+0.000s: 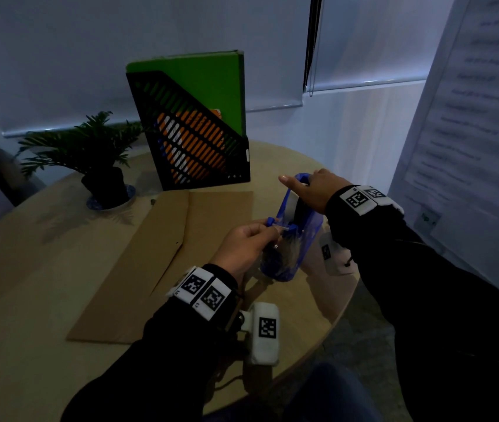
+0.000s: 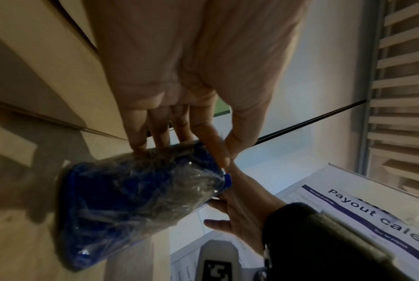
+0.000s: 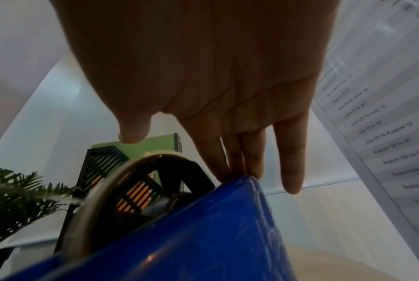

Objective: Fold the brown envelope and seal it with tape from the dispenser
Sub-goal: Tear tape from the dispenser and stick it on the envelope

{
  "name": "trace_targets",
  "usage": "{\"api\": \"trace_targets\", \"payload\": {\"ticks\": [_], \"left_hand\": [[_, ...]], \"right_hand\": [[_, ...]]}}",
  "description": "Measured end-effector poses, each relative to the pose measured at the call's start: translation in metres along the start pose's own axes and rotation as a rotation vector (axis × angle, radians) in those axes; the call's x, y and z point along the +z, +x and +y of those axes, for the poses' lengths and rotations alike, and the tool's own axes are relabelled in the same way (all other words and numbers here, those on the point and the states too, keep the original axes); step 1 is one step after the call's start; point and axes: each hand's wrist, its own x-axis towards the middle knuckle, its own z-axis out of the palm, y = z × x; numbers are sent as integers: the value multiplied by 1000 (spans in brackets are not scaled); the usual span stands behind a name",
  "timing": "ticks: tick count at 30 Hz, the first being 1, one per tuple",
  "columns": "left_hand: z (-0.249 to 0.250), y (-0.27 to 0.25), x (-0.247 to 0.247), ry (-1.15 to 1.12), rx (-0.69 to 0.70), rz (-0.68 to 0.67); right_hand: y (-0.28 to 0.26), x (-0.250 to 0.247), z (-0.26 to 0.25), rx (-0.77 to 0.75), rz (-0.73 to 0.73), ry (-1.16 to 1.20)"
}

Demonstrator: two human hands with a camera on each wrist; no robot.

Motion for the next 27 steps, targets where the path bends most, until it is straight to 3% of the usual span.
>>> {"api": "trace_targets", "payload": {"ticks": [13,27], "left_hand": [[-3,2,-3,8,13,13],[8,-9,-5,202,73,-30]], "right_hand": [[6,5,3,37,-18,-17],[11,7,6,68,-42,-5]]}}
